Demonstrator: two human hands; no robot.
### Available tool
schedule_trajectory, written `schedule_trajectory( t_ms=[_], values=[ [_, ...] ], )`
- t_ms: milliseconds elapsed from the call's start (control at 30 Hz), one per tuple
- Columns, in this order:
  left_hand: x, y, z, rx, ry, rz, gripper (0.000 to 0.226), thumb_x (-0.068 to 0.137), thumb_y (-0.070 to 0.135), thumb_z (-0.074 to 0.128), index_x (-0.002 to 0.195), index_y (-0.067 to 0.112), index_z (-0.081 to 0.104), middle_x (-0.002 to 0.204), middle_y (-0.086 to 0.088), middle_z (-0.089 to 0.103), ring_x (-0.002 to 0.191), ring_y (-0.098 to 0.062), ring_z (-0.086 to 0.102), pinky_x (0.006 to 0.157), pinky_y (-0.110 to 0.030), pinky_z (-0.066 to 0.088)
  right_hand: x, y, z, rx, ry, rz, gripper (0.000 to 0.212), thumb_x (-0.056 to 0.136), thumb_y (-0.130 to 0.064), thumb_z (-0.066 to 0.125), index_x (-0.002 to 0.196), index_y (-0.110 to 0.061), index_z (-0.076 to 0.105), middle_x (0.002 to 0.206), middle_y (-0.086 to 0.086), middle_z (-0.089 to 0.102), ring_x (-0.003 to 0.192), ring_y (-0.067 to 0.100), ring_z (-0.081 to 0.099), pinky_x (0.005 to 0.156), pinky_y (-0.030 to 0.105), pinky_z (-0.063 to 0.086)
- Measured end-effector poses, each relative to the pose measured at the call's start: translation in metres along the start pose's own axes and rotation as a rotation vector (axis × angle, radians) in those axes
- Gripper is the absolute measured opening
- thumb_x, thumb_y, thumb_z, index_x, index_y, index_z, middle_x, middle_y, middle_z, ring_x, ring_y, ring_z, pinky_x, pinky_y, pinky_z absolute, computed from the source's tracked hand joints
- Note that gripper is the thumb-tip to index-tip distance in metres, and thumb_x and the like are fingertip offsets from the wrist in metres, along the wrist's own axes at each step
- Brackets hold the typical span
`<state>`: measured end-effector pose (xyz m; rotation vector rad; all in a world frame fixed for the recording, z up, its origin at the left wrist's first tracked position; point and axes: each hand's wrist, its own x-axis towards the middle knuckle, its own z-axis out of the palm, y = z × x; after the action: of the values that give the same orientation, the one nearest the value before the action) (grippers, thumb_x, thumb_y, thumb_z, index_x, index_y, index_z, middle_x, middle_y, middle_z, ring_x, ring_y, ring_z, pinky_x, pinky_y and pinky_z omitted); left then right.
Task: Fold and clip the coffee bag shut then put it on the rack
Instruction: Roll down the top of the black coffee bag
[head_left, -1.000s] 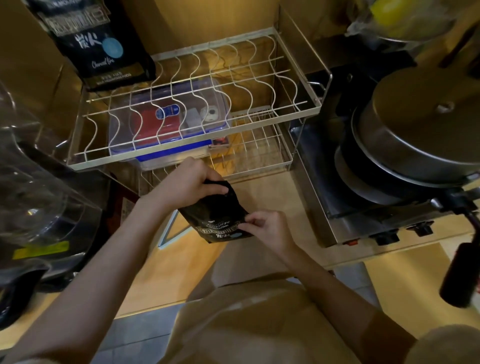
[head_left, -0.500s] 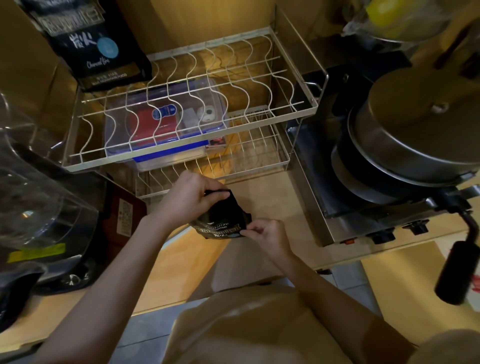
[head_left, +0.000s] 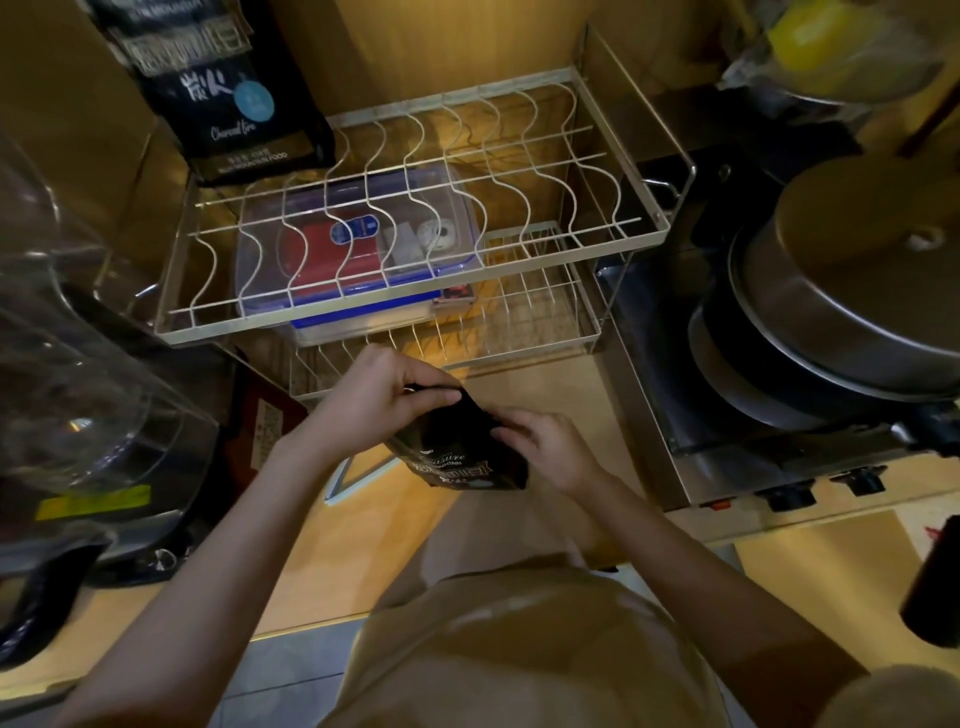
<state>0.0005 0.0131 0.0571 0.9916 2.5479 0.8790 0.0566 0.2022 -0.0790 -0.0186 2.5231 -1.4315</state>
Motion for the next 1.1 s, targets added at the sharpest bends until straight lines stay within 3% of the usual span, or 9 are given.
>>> schedule_trajectory(
  t_ms=[67,133,300,467,667,900,1100],
  values=[
    [-0.001,-0.002,0.001,-0.028,0.04,-0.022,0.018,0.082,0.017,0.061,0.098,0.014,0.068,0.089,0.007,0.069,0.088,0.001,0.062,0.076,-0.012,0.051,0.003,0.005,0.004,-0.276,0.0,-0.027,0.028,0.093,-0.027,0.043,0.116,-0.02,0.057,0.105,0.015,0.069,0.097,0.029,0.064,0.085,0.041,0.051],
    [-0.002,-0.005,0.003,-0.055,0.085,-0.054,0.018,0.081,0.017,0.062,0.097,0.014,0.069,0.087,0.009,0.068,0.086,0.0,0.063,0.074,-0.011,0.051,0.001,0.004,0.007,-0.394,-0.074,-0.036,0.03,0.094,-0.028,0.04,0.118,-0.017,0.055,0.104,0.02,0.067,0.096,0.034,0.062,0.084,0.042,0.05],
    [-0.013,-0.011,0.007,-0.133,0.114,-0.098,0.017,0.081,0.017,0.061,0.096,0.016,0.07,0.089,0.008,0.069,0.088,-0.001,0.064,0.073,-0.015,0.054,-0.004,-0.003,0.009,-0.277,-0.115,-0.091,0.03,0.093,-0.026,0.045,0.117,-0.012,0.056,0.109,0.019,0.065,0.102,0.031,0.059,0.089,0.038,0.046],
    [-0.016,-0.009,0.01,-0.175,0.114,-0.104,0.016,0.082,0.015,0.061,0.095,0.016,0.07,0.089,0.008,0.07,0.088,-0.001,0.065,0.073,-0.021,0.055,-0.006,-0.006,0.016,-0.502,-0.133,-0.203,0.051,0.09,-0.037,0.029,0.115,0.0,0.053,0.1,0.027,0.065,0.092,0.04,0.061,0.08,0.047,0.051],
    [-0.019,-0.009,0.015,-0.191,0.081,-0.082,0.015,0.082,0.015,0.061,0.094,0.016,0.07,0.089,0.008,0.071,0.086,-0.002,0.065,0.075,-0.025,0.054,-0.003,-0.015,0.016,-0.594,-0.203,-0.136,0.037,0.091,-0.028,0.044,0.121,-0.005,0.047,0.109,0.025,0.064,0.098,0.04,0.059,0.084,0.045,0.047],
    [-0.018,-0.01,0.015,-0.18,0.053,-0.072,0.016,0.083,0.017,0.061,0.096,0.016,0.07,0.091,0.007,0.071,0.087,-0.001,0.065,0.076,-0.024,0.054,0.005,-0.022,0.015,-0.653,-0.214,-0.112,0.032,0.087,-0.028,0.047,0.103,-0.001,0.052,0.098,0.027,0.066,0.09,0.04,0.062,0.078,0.042,0.047],
    [-0.015,-0.008,0.018,-0.18,0.045,-0.068,0.019,0.082,0.021,0.059,0.097,0.016,0.069,0.094,0.004,0.072,0.09,-0.003,0.065,0.077,-0.022,0.053,0.004,-0.018,0.016,-0.555,-0.136,-0.044,0.027,0.084,-0.024,0.05,0.097,-0.003,0.059,0.093,0.026,0.068,0.086,0.038,0.063,0.072,0.038,0.049]
  ],
)
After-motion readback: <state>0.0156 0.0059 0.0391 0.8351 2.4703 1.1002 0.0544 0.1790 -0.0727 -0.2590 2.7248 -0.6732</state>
